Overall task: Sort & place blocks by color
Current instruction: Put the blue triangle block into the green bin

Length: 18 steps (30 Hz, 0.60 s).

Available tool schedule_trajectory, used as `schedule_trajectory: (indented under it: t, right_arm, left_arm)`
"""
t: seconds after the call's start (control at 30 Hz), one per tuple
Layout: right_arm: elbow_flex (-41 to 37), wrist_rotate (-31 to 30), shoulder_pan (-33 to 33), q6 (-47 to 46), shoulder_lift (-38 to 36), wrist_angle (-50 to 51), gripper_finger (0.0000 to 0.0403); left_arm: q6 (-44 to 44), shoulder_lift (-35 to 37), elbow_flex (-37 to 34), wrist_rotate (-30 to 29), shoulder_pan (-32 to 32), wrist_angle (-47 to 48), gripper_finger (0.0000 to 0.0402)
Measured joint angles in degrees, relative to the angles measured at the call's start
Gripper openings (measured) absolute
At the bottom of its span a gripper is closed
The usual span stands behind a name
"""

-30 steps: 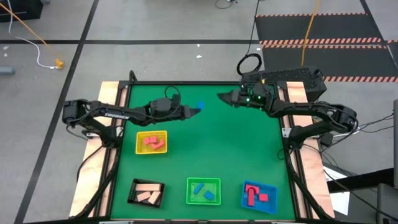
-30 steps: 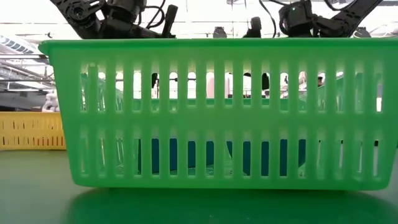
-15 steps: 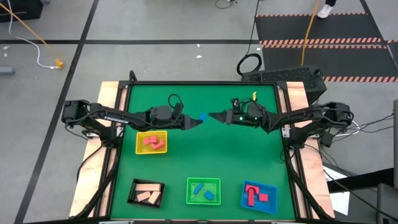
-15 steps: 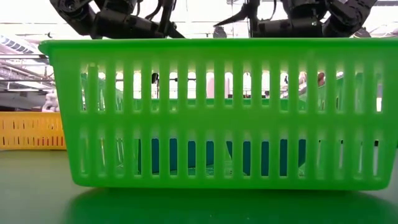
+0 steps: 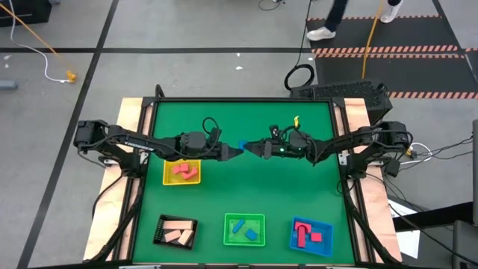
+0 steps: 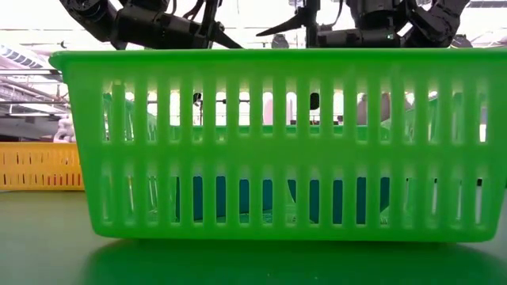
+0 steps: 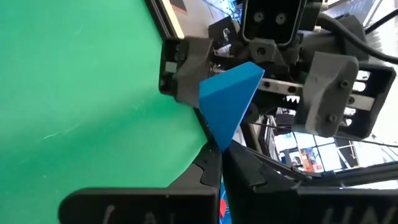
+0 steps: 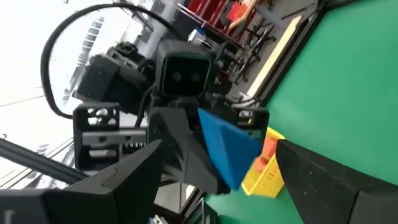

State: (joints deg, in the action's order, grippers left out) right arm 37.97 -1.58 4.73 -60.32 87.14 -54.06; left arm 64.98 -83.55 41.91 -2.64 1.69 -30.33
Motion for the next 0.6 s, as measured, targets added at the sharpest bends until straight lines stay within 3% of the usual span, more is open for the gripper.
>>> schedule_trajectory:
  t: [0.6]
  right_arm:
    - [1.73,-1.75,0.68,5.02,0.33,0.2,0.0302]
  left_arm:
    - [-0.01,0.0,0.0,-0.33,-0.02,0.07,0.0005]
